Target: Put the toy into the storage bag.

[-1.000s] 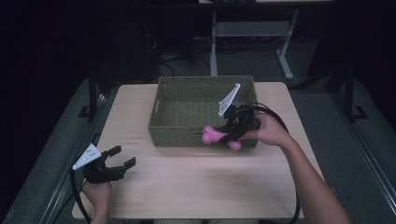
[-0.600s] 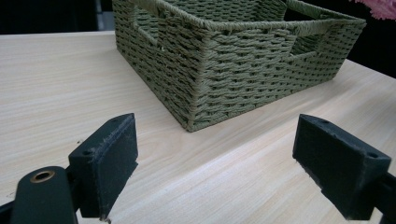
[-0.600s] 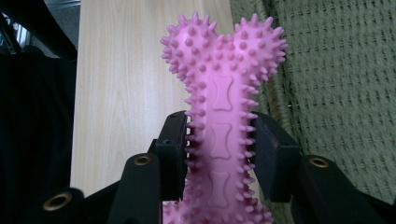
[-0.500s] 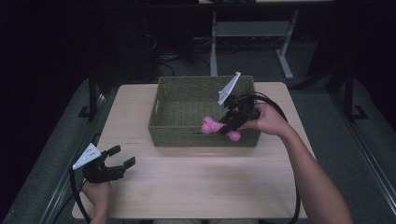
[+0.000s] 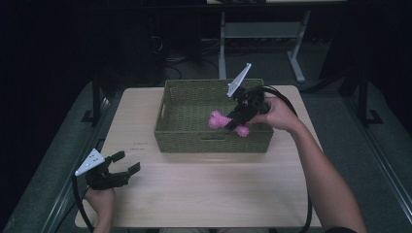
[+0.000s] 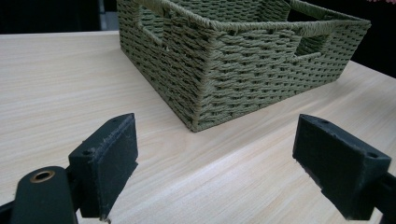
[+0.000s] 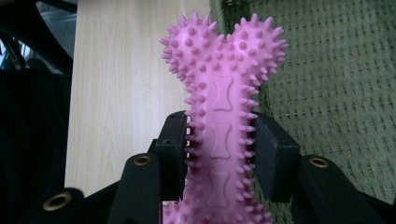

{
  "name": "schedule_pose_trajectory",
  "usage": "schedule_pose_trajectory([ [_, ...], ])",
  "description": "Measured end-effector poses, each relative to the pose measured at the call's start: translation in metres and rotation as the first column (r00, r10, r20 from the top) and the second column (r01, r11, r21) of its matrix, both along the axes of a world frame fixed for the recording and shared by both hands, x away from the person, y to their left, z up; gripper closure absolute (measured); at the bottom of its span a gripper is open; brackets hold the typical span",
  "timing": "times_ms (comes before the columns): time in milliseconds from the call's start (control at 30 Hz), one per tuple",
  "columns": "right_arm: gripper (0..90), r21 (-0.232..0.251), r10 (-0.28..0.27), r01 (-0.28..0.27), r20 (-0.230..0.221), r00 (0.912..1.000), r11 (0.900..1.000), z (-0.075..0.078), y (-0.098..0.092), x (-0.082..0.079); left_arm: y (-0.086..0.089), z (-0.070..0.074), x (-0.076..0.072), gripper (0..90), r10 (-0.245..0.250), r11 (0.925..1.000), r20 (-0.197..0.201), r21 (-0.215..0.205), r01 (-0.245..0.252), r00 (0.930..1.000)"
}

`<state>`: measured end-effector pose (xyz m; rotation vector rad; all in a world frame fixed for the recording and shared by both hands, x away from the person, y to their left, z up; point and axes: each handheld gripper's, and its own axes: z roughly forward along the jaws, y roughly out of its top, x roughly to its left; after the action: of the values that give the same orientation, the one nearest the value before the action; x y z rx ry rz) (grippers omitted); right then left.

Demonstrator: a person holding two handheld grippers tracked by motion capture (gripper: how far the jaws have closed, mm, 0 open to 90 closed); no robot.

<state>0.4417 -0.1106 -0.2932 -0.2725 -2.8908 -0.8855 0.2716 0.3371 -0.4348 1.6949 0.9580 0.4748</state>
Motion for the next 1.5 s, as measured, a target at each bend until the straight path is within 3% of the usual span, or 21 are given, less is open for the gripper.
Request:
schedule_pose_trajectory([
  [567,57.9,-0.015,-0.041,0.041,-0.010,0.9991,0.999,0.003,-0.002,0.027,-0.001,0.000,0.000,13.4,-0.008,1.0000,0.000,0.001,0.008,1.0000],
  [867,57.8,-0.039,-0.084,0.083,-0.037,0.9958,0.996,-0.015,-0.004,0.046,0.000,0.000,0.000,13.5,-0.003,1.0000,-0.002,0.002,0.003,1.0000],
  [1500,57.7,-0.068,-0.124,0.119,-0.079,0.9891,0.991,-0.042,-0.006,0.061,-0.001,-0.001,0.001,13.5,-0.009,1.0000,-0.003,-0.003,0.009,1.0000],
])
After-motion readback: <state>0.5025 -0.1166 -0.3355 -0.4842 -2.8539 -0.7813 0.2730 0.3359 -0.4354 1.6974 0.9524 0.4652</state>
